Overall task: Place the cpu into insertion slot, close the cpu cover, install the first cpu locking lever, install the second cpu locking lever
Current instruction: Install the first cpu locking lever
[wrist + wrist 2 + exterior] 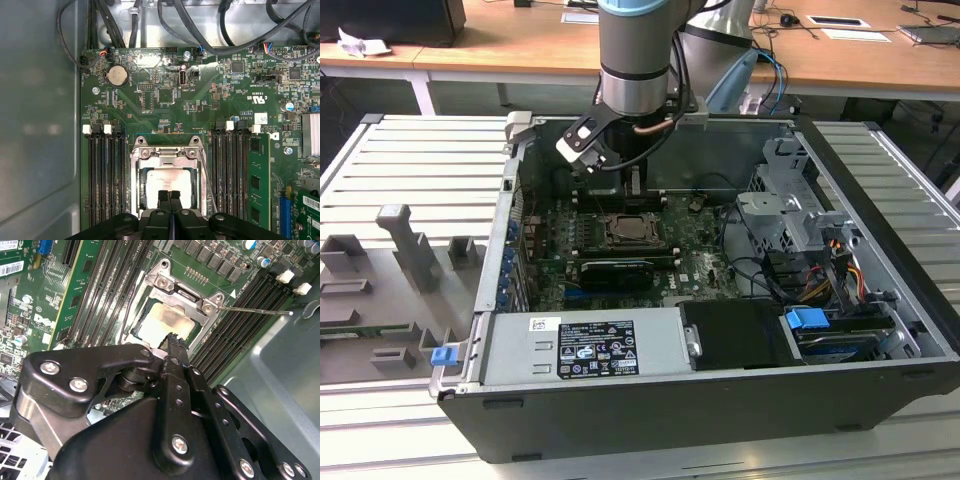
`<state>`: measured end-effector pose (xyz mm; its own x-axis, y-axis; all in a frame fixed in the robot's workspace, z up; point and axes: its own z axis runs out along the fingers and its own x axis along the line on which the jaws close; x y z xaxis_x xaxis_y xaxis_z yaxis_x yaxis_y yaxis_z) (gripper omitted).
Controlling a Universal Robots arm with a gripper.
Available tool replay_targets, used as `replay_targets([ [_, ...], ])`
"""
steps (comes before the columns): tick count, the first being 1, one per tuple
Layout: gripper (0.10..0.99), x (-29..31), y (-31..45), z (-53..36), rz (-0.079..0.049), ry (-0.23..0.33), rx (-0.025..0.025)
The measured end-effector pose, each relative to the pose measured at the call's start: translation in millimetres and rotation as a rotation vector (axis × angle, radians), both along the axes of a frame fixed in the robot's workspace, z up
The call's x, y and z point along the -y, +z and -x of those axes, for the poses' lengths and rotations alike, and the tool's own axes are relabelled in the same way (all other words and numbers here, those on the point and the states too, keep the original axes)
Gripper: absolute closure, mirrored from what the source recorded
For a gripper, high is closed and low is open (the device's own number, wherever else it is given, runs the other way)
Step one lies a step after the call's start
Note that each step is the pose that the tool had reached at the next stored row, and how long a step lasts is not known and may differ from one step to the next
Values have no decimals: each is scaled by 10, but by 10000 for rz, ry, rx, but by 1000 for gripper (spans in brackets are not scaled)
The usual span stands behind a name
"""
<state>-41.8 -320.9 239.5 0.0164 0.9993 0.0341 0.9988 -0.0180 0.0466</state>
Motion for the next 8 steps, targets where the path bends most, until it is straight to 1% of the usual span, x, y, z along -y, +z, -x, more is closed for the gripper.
replay_targets([
  [8,980,0,11,0,0,-5,0],
])
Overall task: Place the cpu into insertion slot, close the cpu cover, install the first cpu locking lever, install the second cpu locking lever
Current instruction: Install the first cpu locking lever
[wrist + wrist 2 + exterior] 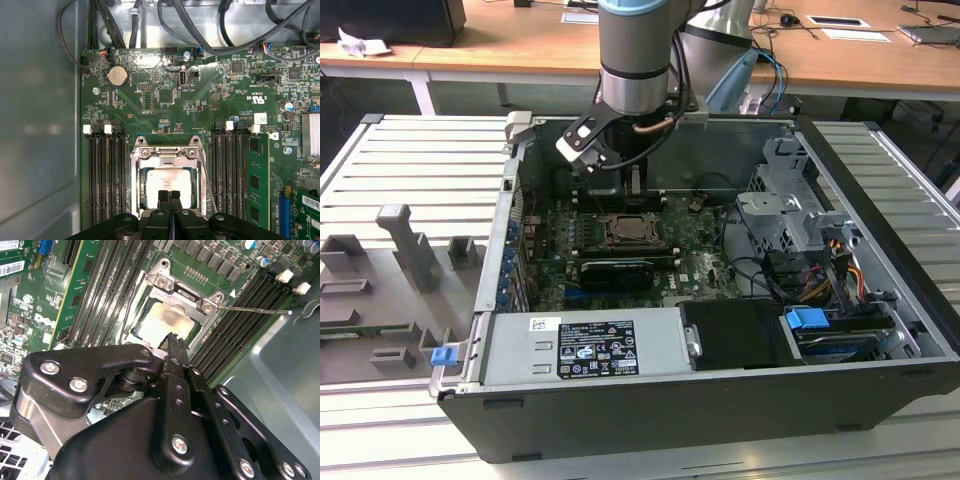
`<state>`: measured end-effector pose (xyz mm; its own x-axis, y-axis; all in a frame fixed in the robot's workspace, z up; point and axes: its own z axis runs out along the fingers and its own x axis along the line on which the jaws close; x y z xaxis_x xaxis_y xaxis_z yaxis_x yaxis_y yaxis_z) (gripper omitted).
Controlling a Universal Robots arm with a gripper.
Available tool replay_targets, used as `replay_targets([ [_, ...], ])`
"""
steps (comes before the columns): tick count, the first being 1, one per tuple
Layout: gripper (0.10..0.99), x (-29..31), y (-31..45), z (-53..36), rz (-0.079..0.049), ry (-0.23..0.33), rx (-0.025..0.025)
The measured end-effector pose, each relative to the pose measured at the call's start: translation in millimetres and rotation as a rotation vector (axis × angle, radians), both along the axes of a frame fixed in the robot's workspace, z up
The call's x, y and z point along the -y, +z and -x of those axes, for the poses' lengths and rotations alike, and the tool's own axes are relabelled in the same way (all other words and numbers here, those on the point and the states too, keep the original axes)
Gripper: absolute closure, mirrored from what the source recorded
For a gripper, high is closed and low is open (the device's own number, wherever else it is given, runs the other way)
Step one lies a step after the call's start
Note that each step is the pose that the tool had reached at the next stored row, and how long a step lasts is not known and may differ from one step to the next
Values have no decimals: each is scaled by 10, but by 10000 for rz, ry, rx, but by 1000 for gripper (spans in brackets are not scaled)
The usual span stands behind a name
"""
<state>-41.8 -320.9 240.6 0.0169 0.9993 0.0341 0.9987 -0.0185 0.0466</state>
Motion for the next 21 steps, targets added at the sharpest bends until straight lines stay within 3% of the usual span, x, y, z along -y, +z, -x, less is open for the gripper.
replay_targets([
  [21,980,0,28,0,1,-32,0],
])
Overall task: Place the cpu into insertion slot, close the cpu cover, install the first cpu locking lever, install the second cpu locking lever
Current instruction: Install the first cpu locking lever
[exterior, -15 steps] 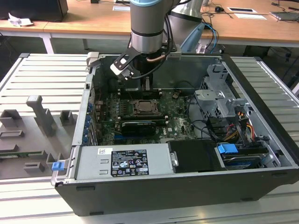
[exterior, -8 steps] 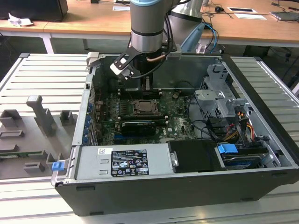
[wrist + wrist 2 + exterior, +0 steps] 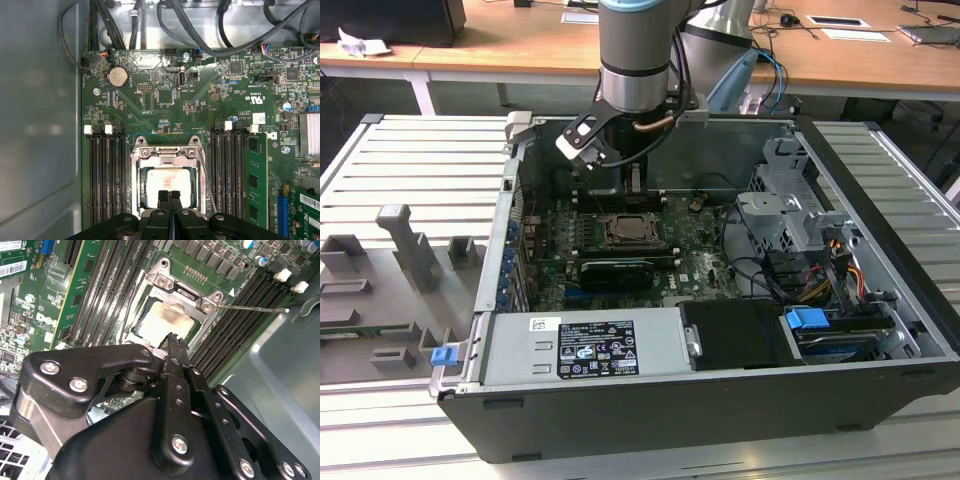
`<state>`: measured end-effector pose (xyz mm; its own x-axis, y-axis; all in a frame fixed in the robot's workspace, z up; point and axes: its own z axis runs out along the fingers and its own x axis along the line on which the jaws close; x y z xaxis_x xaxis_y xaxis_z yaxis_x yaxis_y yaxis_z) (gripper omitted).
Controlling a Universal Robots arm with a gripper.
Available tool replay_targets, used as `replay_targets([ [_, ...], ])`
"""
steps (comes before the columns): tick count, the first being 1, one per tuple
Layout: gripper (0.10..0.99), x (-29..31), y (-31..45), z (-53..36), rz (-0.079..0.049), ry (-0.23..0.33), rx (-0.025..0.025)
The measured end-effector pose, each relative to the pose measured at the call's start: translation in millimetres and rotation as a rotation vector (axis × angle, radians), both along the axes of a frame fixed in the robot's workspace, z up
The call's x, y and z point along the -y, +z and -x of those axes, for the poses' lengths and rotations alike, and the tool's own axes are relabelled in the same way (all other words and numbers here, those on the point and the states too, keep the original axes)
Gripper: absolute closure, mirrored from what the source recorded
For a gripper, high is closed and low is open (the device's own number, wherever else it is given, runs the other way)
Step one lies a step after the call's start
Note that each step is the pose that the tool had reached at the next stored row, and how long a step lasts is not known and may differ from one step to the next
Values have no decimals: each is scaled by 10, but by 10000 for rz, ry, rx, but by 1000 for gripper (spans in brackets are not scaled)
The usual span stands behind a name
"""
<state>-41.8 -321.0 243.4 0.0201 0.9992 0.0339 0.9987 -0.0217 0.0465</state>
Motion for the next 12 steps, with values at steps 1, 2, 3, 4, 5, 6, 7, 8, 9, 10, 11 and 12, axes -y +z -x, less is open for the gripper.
replay_targets([
  [1,980,0,1,0,-1,-1,1],
  [2,980,0,3,0,0,-2,0],
  [3,980,0,5,0,-1,-3,0],
  [4,980,0,7,0,-1,-3,0],
  [5,980,0,8,0,-2,-4,2],
  [6,980,0,11,0,0,-6,0],
  [7,980,0,11,0,-2,-9,1],
  [8,980,0,14,0,0,-10,0],
  [9,980,0,18,0,1,-11,-1],
  [10,980,0,32,0,0,-13,0],
  [11,980,0,45,0,0,-16,0],
  [12,980,0,52,0,-1,-17,1],
])
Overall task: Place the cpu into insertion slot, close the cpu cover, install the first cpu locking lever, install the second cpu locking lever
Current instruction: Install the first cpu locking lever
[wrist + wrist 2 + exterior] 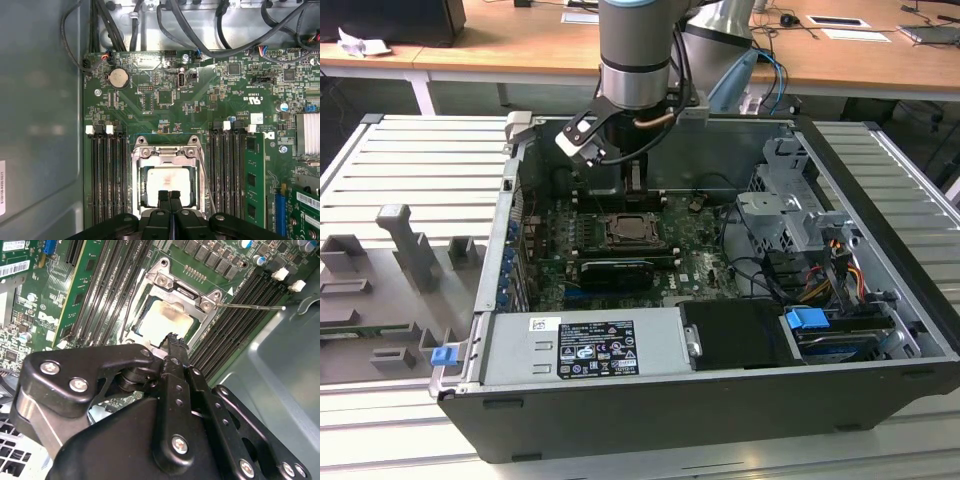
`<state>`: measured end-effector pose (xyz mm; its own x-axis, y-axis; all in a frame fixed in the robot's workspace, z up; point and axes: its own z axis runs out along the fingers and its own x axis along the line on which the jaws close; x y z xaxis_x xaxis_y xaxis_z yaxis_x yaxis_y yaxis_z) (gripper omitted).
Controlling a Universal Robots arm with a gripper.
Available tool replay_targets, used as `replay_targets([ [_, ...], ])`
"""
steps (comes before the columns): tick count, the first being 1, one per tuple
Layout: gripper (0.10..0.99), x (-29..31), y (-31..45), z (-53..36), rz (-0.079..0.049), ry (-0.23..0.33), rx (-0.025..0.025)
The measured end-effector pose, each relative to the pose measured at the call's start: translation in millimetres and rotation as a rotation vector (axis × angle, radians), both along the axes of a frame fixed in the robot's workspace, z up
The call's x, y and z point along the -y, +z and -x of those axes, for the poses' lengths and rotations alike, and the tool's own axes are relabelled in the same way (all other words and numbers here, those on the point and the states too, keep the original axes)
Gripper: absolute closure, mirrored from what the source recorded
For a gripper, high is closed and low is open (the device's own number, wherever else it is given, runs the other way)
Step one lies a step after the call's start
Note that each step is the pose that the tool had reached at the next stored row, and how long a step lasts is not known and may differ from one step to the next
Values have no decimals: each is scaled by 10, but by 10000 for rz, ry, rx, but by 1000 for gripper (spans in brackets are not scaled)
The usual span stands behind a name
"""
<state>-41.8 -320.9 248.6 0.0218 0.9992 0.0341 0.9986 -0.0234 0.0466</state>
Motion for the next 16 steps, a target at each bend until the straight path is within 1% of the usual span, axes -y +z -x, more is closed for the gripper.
replay_targets([
  [5,980,0,44,0,1,-4,-1],
  [13,980,0,146,0,0,-10,0],
  [14,980,0,164,0,1,-10,0],
  [15,980,0,209,0,1,-12,-1],
  [16,980,0,236,0,1,-12,-1],
])
